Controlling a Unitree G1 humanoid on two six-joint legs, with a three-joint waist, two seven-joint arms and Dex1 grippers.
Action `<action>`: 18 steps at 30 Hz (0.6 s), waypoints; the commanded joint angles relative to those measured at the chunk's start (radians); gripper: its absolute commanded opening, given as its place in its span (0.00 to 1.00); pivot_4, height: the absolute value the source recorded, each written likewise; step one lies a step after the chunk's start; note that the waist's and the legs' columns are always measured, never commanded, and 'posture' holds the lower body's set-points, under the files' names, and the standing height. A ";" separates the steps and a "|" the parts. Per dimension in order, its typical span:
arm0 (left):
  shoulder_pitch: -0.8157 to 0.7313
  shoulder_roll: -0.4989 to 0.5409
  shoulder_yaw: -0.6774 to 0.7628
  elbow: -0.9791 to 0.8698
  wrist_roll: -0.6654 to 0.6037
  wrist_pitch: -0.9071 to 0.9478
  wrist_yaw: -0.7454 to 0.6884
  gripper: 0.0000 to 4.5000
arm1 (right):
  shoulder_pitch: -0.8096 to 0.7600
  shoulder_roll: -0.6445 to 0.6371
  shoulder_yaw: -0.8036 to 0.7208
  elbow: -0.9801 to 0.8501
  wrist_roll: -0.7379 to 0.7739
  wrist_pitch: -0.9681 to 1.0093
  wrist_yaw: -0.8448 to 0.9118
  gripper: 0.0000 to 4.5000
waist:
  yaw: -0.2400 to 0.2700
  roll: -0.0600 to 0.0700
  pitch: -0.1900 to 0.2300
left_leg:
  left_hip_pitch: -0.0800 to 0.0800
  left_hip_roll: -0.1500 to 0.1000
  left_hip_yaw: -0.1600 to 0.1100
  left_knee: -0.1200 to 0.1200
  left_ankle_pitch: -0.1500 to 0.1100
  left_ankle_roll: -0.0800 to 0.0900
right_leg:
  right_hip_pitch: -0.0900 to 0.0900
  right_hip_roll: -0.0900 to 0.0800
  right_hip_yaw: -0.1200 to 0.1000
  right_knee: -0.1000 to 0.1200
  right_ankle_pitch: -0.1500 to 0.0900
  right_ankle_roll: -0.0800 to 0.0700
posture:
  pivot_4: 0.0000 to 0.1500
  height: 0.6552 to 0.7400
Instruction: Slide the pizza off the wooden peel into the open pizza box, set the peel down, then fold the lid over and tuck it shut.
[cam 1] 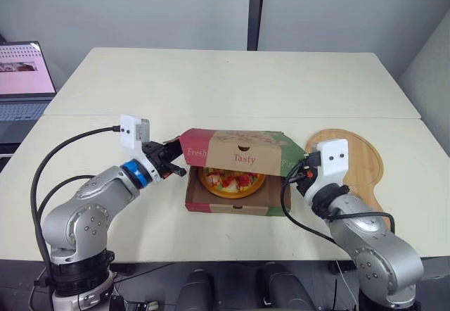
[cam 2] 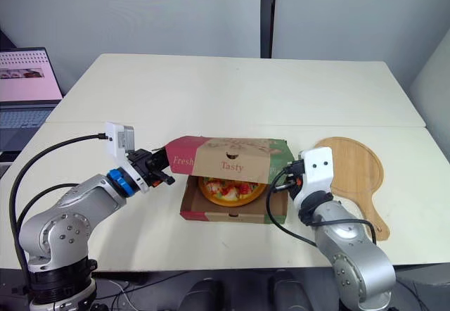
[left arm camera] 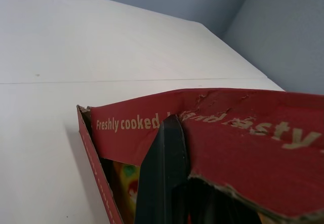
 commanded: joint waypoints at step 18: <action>0.035 0.061 -0.098 -0.003 0.009 -0.100 -0.028 0.00 | 0.198 -0.407 -0.482 -0.003 0.500 0.032 0.419 0.72 | 0.019 0.000 0.000 | -0.001 -0.001 0.000 0.000 0.000 0.000 | 0.003 -0.001 -0.001 -0.006 0.000 0.000 | 1.00 0.90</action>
